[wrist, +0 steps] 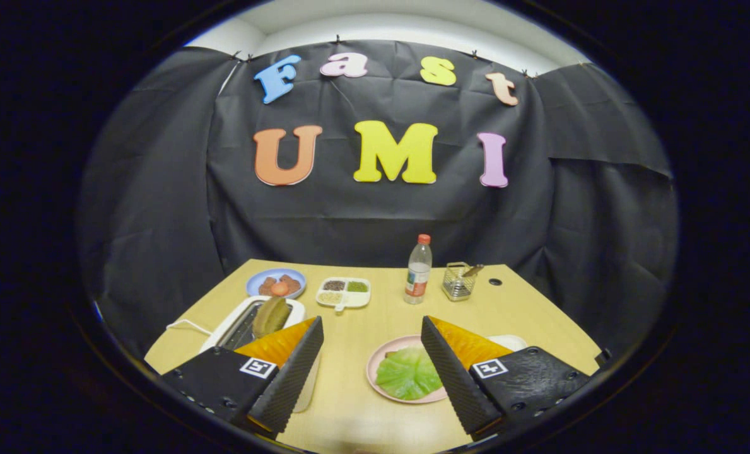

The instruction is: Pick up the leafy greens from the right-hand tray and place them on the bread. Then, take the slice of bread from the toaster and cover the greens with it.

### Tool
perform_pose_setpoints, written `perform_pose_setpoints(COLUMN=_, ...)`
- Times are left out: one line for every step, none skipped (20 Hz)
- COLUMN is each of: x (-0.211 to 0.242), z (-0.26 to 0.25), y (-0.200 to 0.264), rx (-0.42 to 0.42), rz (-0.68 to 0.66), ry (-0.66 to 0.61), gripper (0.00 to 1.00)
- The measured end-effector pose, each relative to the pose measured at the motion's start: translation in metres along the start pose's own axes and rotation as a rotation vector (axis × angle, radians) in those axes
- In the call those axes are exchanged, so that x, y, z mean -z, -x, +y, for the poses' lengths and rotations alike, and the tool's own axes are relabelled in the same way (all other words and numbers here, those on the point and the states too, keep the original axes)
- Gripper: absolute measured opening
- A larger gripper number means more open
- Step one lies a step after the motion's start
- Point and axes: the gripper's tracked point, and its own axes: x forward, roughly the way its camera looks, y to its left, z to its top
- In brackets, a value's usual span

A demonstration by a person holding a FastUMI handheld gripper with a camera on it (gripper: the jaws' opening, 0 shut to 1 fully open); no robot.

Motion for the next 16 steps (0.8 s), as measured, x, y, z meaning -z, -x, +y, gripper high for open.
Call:
perform_pose_setpoints(x=-0.003, z=0.008, y=0.000, rx=-0.009, rz=-0.004, ry=0.007, gripper=0.97)
perform_pose_setpoints(x=-0.003, z=0.015, y=-0.001, rx=-0.017, rz=-0.004, ry=0.015, gripper=0.96)
perform_pose_setpoints(x=-0.006, z=0.023, y=-0.003, rx=-0.024, rz=-0.002, ry=0.025, gripper=0.97)
perform_pose_setpoints(x=-0.007, z=0.031, y=-0.005, rx=-0.029, rz=0.002, ry=0.030, gripper=0.96)
perform_pose_setpoints(x=-0.009, z=0.038, y=-0.007, rx=-0.032, rz=0.004, ry=0.029, gripper=0.96)
perform_pose_setpoints(x=-0.011, z=0.043, y=-0.012, rx=-0.030, rz=0.004, ry=0.024, gripper=0.96)
perform_pose_setpoints(x=-0.012, z=0.048, y=-0.017, rx=-0.029, rz=0.006, ry=0.016, gripper=0.96)
perform_pose_setpoints(x=-0.011, z=0.054, y=-0.022, rx=-0.029, rz=0.010, ry=0.007, gripper=0.96)
perform_pose_setpoints(x=-0.008, z=0.061, y=-0.027, rx=-0.037, rz=0.019, ry=0.004, gripper=0.96)
perform_pose_setpoints(x=-0.002, z=0.072, y=-0.033, rx=-0.057, rz=0.032, ry=0.004, gripper=0.96)
perform_pose_setpoints(x=0.001, z=0.079, y=-0.039, rx=-0.076, rz=0.047, ry=0.009, gripper=0.97)
perform_pose_setpoints(x=0.005, z=0.085, y=-0.042, rx=-0.086, rz=0.062, ry=0.010, gripper=0.97)
perform_pose_setpoints(x=0.006, z=0.090, y=-0.047, rx=-0.097, rz=0.074, ry=0.006, gripper=0.97)
perform_pose_setpoints(x=0.007, z=0.094, y=-0.051, rx=-0.110, rz=0.081, ry=-0.007, gripper=0.97)
perform_pose_setpoints(x=0.006, z=0.099, y=-0.054, rx=-0.131, rz=0.081, ry=-0.021, gripper=0.97)
perform_pose_setpoints(x=0.007, z=0.101, y=-0.062, rx=-0.136, rz=0.087, ry=-0.034, gripper=0.97)
